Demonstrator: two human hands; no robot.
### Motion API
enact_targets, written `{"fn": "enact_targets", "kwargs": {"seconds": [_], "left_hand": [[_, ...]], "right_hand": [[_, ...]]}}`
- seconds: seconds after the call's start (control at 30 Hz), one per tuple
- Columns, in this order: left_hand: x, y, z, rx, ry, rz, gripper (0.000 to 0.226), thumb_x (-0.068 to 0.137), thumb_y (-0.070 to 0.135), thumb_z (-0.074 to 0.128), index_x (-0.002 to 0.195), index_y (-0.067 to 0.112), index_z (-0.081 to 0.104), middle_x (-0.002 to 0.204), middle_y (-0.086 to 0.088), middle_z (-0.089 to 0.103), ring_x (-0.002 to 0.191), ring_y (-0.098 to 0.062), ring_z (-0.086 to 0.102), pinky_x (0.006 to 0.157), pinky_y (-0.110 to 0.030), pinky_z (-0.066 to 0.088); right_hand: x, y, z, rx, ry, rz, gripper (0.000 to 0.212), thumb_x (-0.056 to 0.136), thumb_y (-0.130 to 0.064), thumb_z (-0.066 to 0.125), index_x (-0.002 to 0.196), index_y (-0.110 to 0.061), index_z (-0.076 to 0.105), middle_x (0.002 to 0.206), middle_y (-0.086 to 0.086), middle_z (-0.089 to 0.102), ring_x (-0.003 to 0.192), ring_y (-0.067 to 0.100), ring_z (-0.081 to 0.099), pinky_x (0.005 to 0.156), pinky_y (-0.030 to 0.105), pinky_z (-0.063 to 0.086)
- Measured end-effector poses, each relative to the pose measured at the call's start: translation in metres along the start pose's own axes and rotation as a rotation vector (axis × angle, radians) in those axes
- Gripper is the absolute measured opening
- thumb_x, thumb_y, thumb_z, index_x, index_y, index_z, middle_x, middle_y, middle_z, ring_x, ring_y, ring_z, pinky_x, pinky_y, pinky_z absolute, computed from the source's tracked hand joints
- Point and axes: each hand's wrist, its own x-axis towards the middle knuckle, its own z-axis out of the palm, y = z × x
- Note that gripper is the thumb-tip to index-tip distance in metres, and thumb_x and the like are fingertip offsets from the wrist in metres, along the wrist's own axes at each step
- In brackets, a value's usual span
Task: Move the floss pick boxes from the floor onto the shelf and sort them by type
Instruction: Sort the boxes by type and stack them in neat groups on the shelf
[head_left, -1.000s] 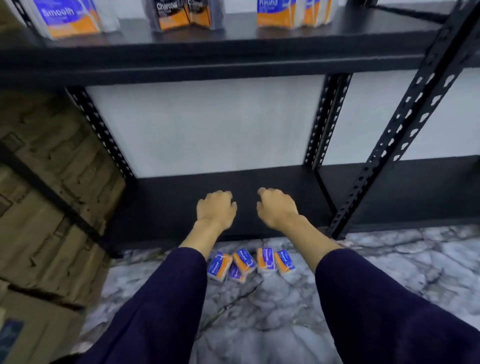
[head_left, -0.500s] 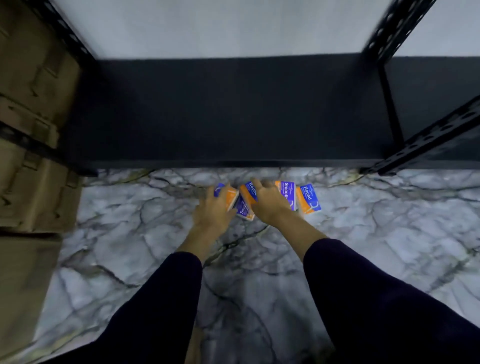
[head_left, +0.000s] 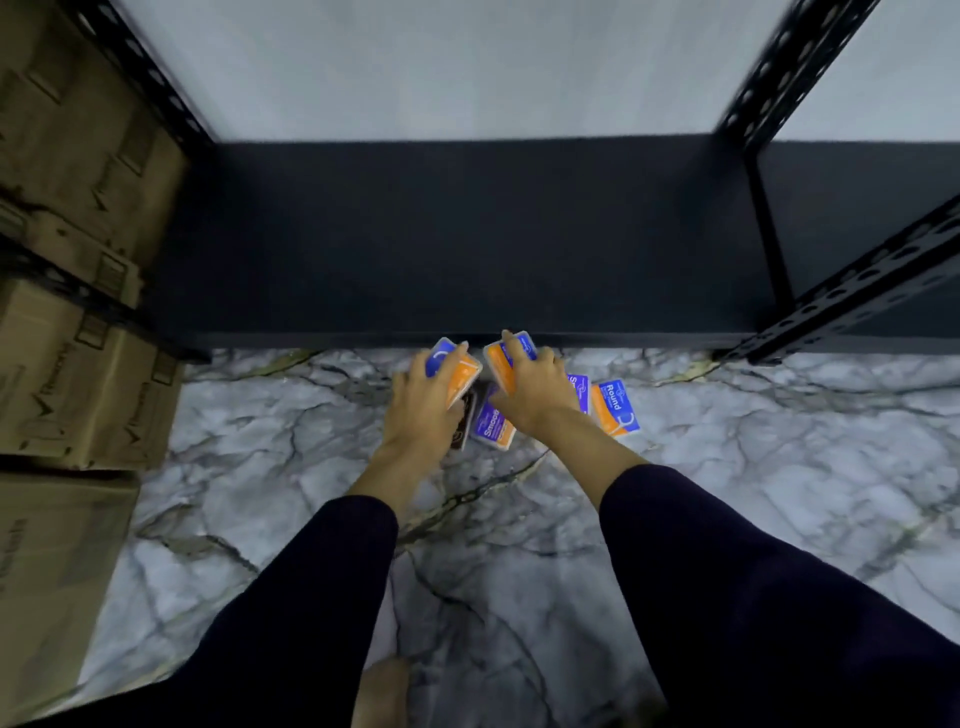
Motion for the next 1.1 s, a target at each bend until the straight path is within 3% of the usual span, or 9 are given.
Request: {"fn": "enact_targets", "kwargs": {"seconds": [0.17,0.27,0.5,0.63,0.73,0.87,1.0,1.1], "left_hand": [[-0.013,0.043,-0.086,0.003,0.15,0.096,0.087,0.088,0.031,0.063,0.154,0.022,0.006,0.147,-0.004,0.028,0.116,-0.031,0.039,0.091,-0.039,0.042],[-0.028,0.072,-0.153,-0.053,0.271,0.185,0.089,0.083,0.03,0.067,0.152,0.013,0.013,0.144,-0.004,0.035,0.117,-0.032,0.04,0.094,-0.043,0.044],[-0.095,0.133,-0.289,-0.098,0.591,0.398,0.075,0.08,0.029,0.067,0.146,0.017,0.031,0.139,-0.004,0.044,0.114,-0.032,0.044,0.095,-0.035,0.038],[-0.123,0.159,-0.345,-0.068,0.752,0.521,0.068,0.079,0.027,0.068,0.14,0.02,0.04,0.132,0.003,0.05,0.11,-0.025,0.044,0.09,-0.027,0.034],[-0.129,0.174,-0.376,-0.006,0.869,0.615,0.072,0.078,0.028,0.071,0.143,0.023,0.04,0.132,0.003,0.049,0.108,-0.019,0.04,0.087,-0.031,0.042],[-0.126,0.196,-0.409,-0.065,0.865,0.59,0.078,0.078,0.024,0.071,0.144,0.041,0.032,0.129,0.005,0.039,0.109,-0.021,0.039,0.074,-0.034,0.05],[-0.109,0.212,-0.428,-0.098,0.841,0.593,0.076,0.082,0.021,0.072,0.143,0.042,0.033,0.132,0.004,0.034,0.111,-0.02,0.042,0.077,-0.034,0.051],[-0.095,0.219,-0.434,-0.128,0.837,0.597,0.077,0.082,0.021,0.075,0.144,0.041,0.033,0.136,0.004,0.032,0.119,-0.019,0.039,0.083,-0.035,0.052]], "right_hand": [[-0.043,-0.03,-0.092,0.078,0.249,-0.096,0.063,0.083,-0.038,0.059,0.136,-0.013,0.038,0.122,0.016,0.045,0.116,0.033,0.04,0.092,0.042,0.044],[-0.079,-0.049,-0.154,0.1,0.402,-0.193,0.054,0.081,-0.039,0.061,0.125,-0.012,0.045,0.113,0.014,0.047,0.111,0.031,0.042,0.087,0.04,0.046],[-0.169,-0.098,-0.278,0.113,0.747,-0.377,0.051,0.082,-0.04,0.061,0.126,-0.017,0.049,0.109,0.01,0.047,0.105,0.029,0.049,0.074,0.035,0.046],[-0.205,-0.116,-0.336,0.063,0.915,-0.449,0.054,0.08,-0.04,0.062,0.129,-0.019,0.049,0.111,0.006,0.048,0.1,0.027,0.052,0.072,0.034,0.046],[-0.222,-0.125,-0.371,0.018,1.019,-0.48,0.06,0.081,-0.039,0.063,0.135,-0.019,0.045,0.119,0.006,0.049,0.101,0.025,0.051,0.074,0.037,0.048],[-0.226,-0.131,-0.408,-0.042,1.13,-0.498,0.057,0.081,-0.029,0.064,0.135,-0.017,0.047,0.134,0.007,0.048,0.105,0.029,0.05,0.075,0.038,0.048],[-0.219,-0.129,-0.437,-0.101,1.136,-0.452,0.059,0.085,-0.016,0.064,0.14,-0.016,0.042,0.146,0.007,0.037,0.125,0.032,0.036,0.082,0.04,0.049],[-0.206,-0.124,-0.449,-0.223,1.125,-0.438,0.062,0.082,-0.008,0.069,0.138,-0.009,0.042,0.144,0.012,0.039,0.124,0.038,0.037,0.092,0.044,0.047]]}}
